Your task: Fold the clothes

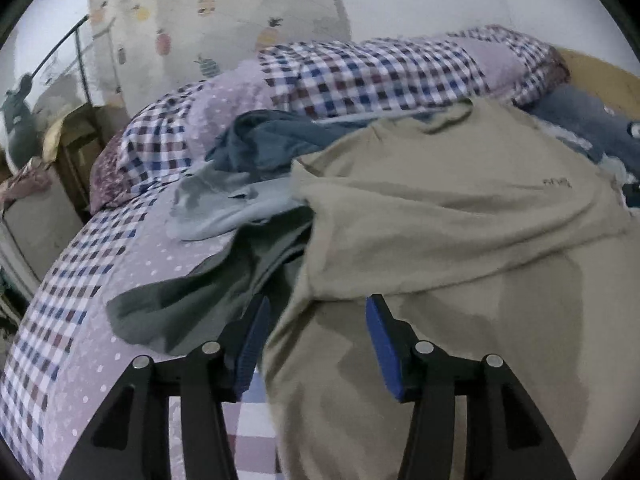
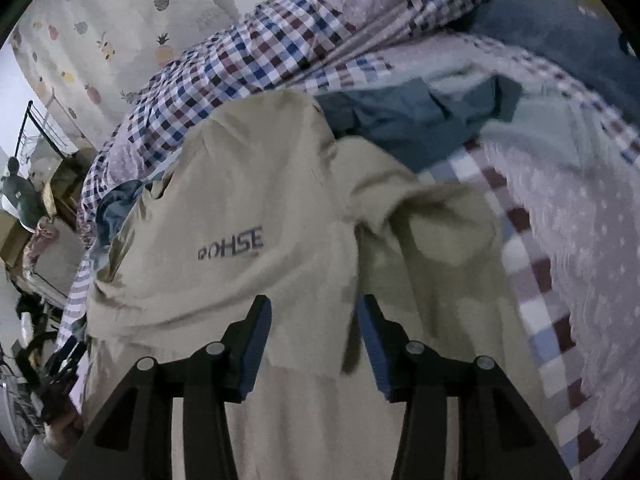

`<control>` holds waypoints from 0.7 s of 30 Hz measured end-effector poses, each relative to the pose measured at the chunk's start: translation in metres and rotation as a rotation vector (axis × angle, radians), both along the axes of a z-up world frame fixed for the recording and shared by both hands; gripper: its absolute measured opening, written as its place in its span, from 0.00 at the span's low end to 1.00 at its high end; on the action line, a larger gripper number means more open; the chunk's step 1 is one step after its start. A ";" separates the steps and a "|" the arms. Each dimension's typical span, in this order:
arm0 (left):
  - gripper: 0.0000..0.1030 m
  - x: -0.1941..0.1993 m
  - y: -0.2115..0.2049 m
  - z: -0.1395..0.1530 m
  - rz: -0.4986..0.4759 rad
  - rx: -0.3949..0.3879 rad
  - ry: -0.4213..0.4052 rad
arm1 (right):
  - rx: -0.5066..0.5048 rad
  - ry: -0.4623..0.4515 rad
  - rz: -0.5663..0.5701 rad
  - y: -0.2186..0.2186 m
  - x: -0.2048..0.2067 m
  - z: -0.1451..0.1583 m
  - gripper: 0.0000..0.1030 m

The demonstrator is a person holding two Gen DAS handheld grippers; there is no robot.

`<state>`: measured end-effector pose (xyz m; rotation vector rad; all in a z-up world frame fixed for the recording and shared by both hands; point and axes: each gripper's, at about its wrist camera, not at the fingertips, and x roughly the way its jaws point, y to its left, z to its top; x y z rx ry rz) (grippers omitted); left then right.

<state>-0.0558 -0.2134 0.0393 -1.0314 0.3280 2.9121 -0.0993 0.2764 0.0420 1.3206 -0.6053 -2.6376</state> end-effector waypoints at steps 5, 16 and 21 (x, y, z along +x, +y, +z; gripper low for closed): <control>0.52 -0.013 0.010 -0.004 -0.010 -0.056 -0.012 | -0.035 -0.028 0.040 0.006 0.007 -0.015 0.49; 0.00 -0.030 -0.015 -0.012 0.060 0.097 -0.042 | 0.124 -0.056 0.165 -0.029 -0.008 -0.031 0.10; 0.00 -0.028 -0.039 -0.014 0.122 0.288 -0.052 | 0.162 -0.047 0.150 -0.021 0.000 -0.023 0.05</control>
